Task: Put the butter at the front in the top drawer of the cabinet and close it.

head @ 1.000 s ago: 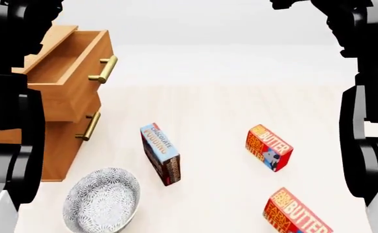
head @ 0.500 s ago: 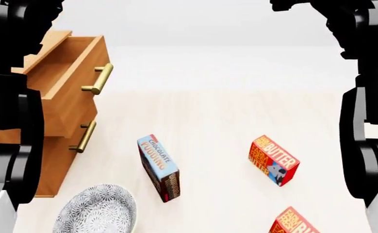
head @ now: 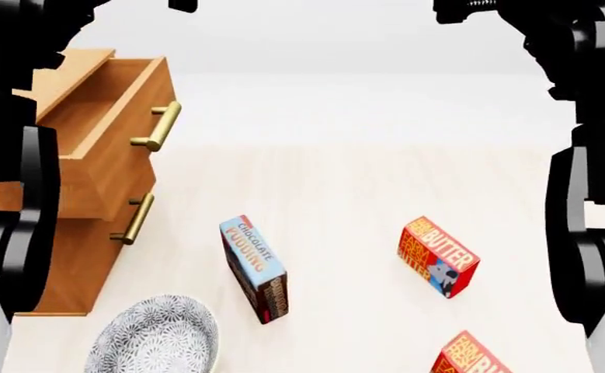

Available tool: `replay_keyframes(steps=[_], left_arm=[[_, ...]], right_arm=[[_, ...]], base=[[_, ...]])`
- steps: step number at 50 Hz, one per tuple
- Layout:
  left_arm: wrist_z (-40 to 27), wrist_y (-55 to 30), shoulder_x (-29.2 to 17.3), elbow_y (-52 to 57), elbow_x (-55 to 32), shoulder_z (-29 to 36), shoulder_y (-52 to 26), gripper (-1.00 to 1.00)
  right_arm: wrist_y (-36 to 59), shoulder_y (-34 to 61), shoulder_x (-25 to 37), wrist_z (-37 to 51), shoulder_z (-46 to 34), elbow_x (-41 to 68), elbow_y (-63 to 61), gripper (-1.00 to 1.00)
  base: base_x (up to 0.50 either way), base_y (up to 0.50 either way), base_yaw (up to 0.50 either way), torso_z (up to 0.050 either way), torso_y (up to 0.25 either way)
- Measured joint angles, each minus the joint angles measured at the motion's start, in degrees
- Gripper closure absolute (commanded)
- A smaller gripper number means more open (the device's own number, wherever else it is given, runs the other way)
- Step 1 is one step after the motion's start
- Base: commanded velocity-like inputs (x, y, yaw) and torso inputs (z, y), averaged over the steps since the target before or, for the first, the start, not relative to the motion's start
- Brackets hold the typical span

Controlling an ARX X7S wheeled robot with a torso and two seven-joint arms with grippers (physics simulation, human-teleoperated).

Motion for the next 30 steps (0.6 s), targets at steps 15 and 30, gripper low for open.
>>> replay_keyframes(steps=[15, 30], left_arm=[[5.59, -8.17, -2.55, -5.04, 1.33, 5.82, -3.24, -1.0], [9.11, -14.13, -4.73, -6.46, 1.28, 8.73, -3.0, -1.0]], right_arm=[[2.76, -1.74, 1.08, -0.34, -0.1, 0.6, -3.65, -1.0], [3.47, -2.82, 1.17, -0.47, -0.48, 0.85, -4.32, -1.0]], base=[[0.0, 0.0, 0.0, 0.0, 0.0], [0.0, 0.0, 0.0, 0.0, 0.0]])
